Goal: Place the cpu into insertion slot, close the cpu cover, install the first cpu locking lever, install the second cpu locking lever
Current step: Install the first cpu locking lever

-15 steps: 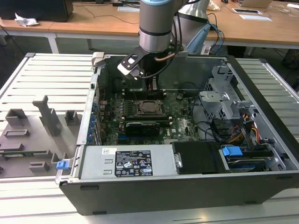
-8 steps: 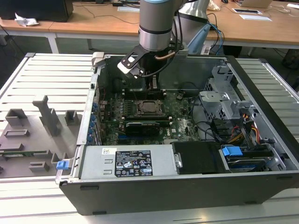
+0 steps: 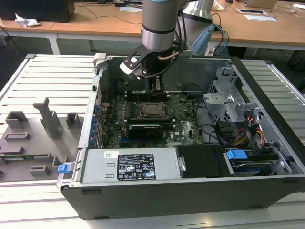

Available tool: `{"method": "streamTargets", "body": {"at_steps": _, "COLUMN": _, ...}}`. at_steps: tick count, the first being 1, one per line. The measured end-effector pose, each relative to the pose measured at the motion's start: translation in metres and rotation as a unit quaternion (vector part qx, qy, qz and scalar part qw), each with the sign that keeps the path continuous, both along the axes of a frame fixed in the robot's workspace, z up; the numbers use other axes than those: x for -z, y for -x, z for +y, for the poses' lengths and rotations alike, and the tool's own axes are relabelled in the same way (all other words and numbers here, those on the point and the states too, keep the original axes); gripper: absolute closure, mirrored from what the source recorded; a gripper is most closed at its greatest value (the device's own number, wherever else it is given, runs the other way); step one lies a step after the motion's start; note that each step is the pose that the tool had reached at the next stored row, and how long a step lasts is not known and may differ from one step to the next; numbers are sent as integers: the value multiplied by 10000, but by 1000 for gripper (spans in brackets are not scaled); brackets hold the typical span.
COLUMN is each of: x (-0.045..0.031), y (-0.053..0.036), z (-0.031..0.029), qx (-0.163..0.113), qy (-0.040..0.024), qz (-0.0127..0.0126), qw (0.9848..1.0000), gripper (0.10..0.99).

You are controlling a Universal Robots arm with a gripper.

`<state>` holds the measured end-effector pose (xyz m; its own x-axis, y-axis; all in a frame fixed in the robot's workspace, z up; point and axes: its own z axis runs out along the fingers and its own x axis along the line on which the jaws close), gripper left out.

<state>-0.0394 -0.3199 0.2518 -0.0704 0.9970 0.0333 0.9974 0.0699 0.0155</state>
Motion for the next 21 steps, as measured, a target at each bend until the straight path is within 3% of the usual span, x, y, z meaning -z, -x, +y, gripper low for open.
{"method": "streamTargets", "body": {"at_steps": 10, "x": -39, "y": 0, "z": 0, "qx": 0, "qy": 0, "qz": 0, "qw": 10000, "gripper": 980}}
{"method": "streamTargets", "body": {"at_steps": 21, "x": -136, "y": 0, "z": 0, "qx": -34, "qy": -1, "qz": -1, "qw": 10000, "gripper": 980}}
